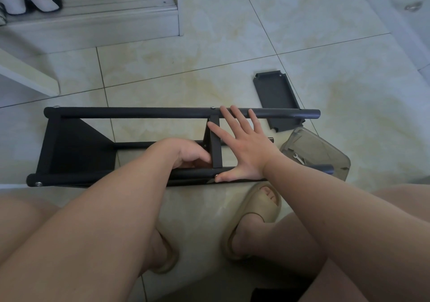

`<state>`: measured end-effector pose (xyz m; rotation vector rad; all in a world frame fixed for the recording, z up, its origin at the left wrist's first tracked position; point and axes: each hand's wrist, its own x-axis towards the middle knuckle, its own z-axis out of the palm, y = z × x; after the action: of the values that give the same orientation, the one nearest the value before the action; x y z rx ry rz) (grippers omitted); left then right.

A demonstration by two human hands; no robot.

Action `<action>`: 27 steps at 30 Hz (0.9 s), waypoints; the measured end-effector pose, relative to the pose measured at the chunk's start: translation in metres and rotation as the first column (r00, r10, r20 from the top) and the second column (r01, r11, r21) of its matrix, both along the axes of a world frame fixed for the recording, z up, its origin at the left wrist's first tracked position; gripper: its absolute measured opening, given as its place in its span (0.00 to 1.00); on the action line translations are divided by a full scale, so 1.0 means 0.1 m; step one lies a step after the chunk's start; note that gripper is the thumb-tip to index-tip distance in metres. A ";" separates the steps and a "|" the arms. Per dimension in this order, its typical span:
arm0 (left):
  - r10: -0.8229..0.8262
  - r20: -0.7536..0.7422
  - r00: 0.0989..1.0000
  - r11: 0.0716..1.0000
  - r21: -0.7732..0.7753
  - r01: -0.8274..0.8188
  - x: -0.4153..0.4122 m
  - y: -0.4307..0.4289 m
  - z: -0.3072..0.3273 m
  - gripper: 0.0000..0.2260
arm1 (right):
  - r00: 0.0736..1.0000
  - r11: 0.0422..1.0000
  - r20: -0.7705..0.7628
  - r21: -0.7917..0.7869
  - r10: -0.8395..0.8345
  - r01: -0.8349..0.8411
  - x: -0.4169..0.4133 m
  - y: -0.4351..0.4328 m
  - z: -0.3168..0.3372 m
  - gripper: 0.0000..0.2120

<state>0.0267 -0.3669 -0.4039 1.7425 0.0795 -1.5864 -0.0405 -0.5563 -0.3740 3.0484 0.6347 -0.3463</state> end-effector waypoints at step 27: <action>0.065 -0.055 0.996 0.982 -0.176 -0.073 -0.02 0.02 -0.02 0.11 | 1.000 1.000 -0.023 -0.017 -0.007 0.006 0.00 0.01 0.02 0.59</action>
<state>0.0248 -0.3644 -0.4063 1.5474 0.0209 -1.5372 -0.0401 -0.5553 -0.3719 3.0357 0.6197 -0.3859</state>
